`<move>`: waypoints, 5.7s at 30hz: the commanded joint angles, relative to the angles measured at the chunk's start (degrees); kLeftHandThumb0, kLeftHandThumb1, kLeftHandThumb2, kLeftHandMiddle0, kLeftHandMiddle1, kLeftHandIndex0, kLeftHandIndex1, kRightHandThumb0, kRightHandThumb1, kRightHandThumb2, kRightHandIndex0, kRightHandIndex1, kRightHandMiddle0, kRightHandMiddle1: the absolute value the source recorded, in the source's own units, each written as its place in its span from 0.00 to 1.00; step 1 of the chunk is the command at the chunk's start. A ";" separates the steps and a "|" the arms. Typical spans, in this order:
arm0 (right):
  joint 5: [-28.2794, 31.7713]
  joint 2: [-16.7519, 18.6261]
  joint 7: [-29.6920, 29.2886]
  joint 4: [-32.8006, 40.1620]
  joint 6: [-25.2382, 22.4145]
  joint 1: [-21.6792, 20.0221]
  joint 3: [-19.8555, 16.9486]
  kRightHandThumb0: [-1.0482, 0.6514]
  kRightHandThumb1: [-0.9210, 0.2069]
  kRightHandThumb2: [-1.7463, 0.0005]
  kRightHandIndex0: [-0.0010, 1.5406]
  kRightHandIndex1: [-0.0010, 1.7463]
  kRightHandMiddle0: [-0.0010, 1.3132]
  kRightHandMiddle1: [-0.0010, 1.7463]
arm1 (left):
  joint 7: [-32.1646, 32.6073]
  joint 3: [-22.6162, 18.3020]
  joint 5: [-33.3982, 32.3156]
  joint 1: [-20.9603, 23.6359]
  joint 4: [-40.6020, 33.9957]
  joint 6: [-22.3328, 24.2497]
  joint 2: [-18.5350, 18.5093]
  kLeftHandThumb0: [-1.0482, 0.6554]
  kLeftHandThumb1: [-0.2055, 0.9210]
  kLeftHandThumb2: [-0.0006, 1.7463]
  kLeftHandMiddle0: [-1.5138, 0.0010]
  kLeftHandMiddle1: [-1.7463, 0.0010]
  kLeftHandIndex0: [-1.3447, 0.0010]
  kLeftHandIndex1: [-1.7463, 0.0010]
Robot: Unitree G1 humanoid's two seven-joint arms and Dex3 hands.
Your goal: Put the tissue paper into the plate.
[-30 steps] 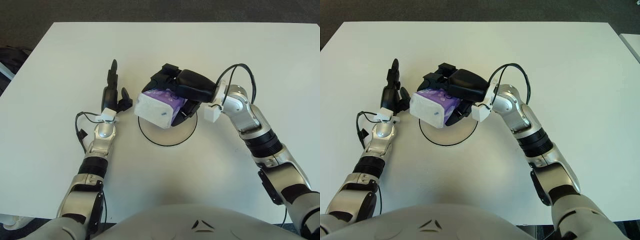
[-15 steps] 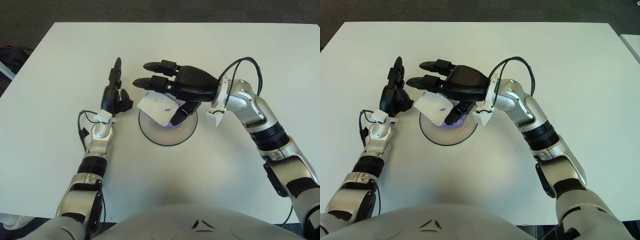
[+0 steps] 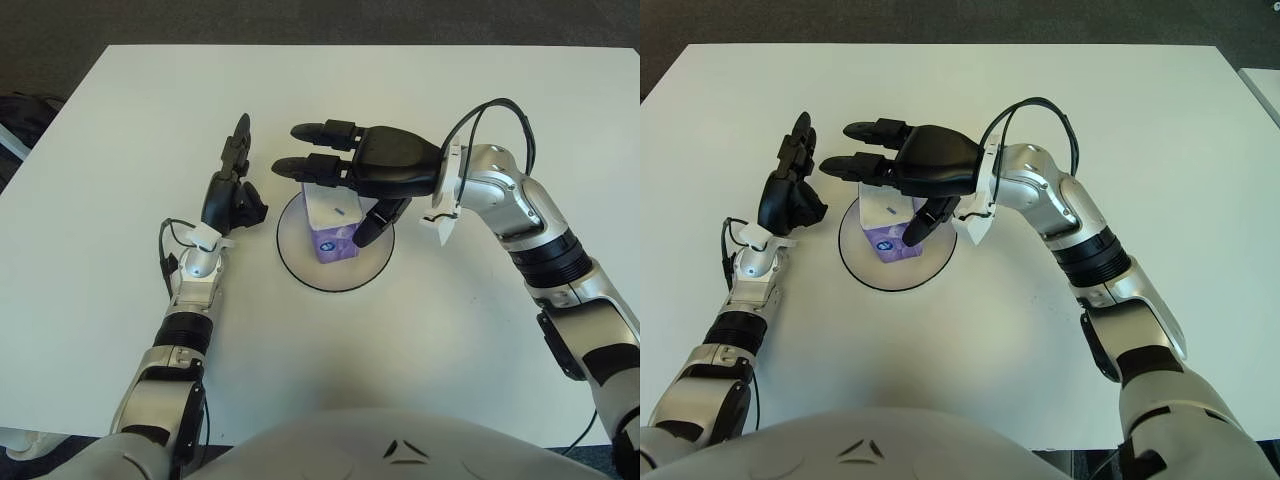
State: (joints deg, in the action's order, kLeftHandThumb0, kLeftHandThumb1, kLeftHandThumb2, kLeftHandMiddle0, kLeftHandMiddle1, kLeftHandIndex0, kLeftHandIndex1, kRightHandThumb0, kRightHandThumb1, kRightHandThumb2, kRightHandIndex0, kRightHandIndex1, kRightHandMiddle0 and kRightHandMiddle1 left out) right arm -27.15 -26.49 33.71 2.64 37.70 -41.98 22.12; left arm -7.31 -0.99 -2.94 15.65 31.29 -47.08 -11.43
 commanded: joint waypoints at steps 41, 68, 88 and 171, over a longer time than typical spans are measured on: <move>42.59 4.42 27.82 -43.57 -10.34 -17.37 -12.89 0.03 0.02 0.96 0.00 0.00 0.00 0.00 | 19.09 -0.63 8.98 -6.89 13.02 10.44 5.94 0.07 1.00 0.68 0.98 1.00 1.00 1.00; 57.54 17.41 2.07 -47.08 -33.94 -11.13 -36.39 0.00 0.00 0.43 0.00 0.00 0.00 0.00 | 19.28 0.02 9.01 -10.27 5.41 16.49 6.32 0.05 1.00 0.69 0.97 0.99 0.99 0.99; 55.82 23.09 1.70 -47.94 -28.85 0.28 -39.58 0.00 0.00 0.35 0.00 0.00 0.02 0.01 | 19.26 0.01 9.46 -12.13 2.40 17.68 6.28 0.05 1.00 0.68 0.97 1.00 1.00 0.96; -6.97 18.51 -65.35 -31.87 -8.14 29.88 -15.10 0.03 0.00 0.49 0.00 0.00 0.00 0.00 | 18.07 0.42 9.60 -14.47 -1.13 18.39 5.62 0.05 1.00 0.68 0.97 1.00 1.00 0.97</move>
State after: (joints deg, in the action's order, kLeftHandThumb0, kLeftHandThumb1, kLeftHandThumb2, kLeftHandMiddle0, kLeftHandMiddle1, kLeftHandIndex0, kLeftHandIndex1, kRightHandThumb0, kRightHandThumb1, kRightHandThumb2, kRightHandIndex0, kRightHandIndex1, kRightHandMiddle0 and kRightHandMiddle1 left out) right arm -35.15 -7.58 -31.17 -25.07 29.62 -16.84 6.28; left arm 10.98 -2.25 5.18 11.04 22.95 -29.22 -8.34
